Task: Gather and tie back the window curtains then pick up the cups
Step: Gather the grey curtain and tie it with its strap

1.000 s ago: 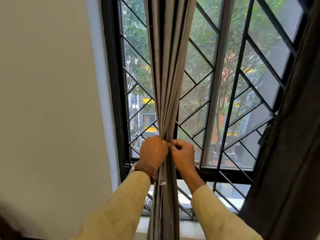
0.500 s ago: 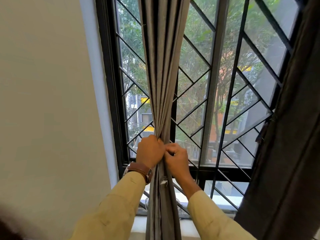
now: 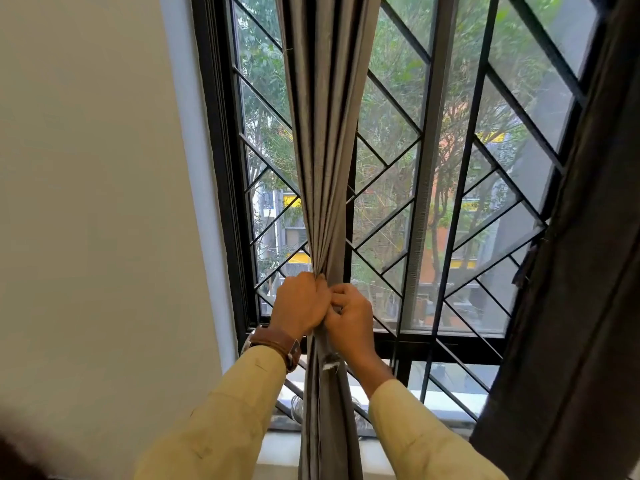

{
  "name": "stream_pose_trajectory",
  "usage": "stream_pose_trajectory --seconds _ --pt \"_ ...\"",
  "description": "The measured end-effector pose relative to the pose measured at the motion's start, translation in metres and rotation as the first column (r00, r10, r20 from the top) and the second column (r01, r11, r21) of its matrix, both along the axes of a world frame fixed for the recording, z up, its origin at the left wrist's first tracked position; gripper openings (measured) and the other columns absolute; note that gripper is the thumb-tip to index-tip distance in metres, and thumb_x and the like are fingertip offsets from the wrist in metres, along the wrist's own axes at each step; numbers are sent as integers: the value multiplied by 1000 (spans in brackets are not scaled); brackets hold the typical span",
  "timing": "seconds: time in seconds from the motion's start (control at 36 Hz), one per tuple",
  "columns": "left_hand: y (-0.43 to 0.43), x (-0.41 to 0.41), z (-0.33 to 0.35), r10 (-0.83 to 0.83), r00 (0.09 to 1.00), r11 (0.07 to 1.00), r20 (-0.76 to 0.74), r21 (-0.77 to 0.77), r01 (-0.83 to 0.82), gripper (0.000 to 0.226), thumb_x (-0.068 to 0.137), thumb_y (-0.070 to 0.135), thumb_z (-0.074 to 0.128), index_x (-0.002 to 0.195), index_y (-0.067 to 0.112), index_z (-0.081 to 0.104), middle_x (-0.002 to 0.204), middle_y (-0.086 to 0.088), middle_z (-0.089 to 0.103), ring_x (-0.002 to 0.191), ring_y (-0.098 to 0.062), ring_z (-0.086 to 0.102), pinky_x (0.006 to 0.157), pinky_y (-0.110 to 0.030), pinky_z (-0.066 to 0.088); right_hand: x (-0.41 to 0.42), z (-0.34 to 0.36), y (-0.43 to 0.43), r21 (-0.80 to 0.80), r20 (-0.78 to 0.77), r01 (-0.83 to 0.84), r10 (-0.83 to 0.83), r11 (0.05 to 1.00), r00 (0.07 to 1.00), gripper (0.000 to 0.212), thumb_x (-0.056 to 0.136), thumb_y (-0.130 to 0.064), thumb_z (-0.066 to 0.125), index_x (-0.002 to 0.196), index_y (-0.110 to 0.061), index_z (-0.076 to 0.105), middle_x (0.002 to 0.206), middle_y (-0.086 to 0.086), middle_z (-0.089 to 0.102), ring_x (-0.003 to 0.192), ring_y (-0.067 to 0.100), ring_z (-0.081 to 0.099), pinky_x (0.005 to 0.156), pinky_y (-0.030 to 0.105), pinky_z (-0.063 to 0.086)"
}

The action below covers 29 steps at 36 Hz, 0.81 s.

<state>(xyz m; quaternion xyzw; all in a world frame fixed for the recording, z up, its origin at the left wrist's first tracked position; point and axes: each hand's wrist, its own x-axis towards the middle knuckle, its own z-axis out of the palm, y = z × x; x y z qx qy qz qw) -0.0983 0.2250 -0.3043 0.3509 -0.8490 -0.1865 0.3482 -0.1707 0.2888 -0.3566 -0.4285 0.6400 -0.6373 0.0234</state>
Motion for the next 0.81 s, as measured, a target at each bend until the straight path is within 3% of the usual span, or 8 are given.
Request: stream_pose_trajectory --seconds 0.11,0.22,0.28,0.36,0.44,0.53,0.64,0.81 --pt "0 1 2 -34 999 998 -2 48 34 46 99 37 35 85 5 64 86 -14 68 81 -28 62 78 -36 49 2 1 1 -18 17 -13 13 1000 1000 30 89 -5 62 77 -32 56 89 0 65 79 12 65 65 25 55" --pt "0 1 2 4 998 999 55 33 -6 54 90 59 43 83 9 61 77 -7 65 73 -23 62 68 -33 52 5 3 1 -21 5 -20 20 1000 1000 26 89 1 58 80 -23 57 87 6 64 70 2 61 56 15 47" --pt "1 1 3 31 996 999 83 -17 -30 47 92 52 46 88 7 61 82 -10 65 78 -25 63 70 -35 53 5 3 1 -20 -14 -28 27 999 1000 19 90 0 58 84 -18 60 89 5 63 72 0 60 56 13 46" --pt "1 1 3 71 995 996 74 -66 -66 39 97 38 45 98 2 61 95 -17 66 89 -32 63 77 -38 51 3 1 1 15 -69 -47 48 999 996 26 87 -6 55 80 -30 62 97 2 63 81 1 59 62 9 44" --pt "1 3 2 82 995 992 55 -101 -76 37 98 34 44 98 2 63 96 -19 67 89 -32 63 77 -39 51 -5 2 0 54 -110 -91 96 994 989 18 84 -12 58 81 -15 75 93 -2 65 80 -2 60 64 6 42" --pt "2 5 2 71 996 992 44 -110 -66 36 98 33 44 97 2 64 93 -17 68 87 -32 64 78 -38 52 -18 4 -1 19 -39 -119 120 993 992 18 86 -10 65 77 -18 78 85 -2 72 84 6 66 72 19 52" --pt "5 7 -2 68 997 992 24 -113 -65 37 97 33 44 98 4 67 90 -14 69 84 -29 65 79 -40 54 -37 3 -3 -22 203 -49 53 999 978 19 90 -8 64 78 -12 79 78 11 75 80 33 71 76 52 60" --pt "8 9 -3 74 997 994 19 -84 -72 39 97 36 43 100 6 67 91 -13 68 83 -28 65 80 -41 55 -57 6 -15 69 324 -16 -7 997 946 19 91 -8 66 108 -12 73 102 9 75 100 26 70 91 49 57"
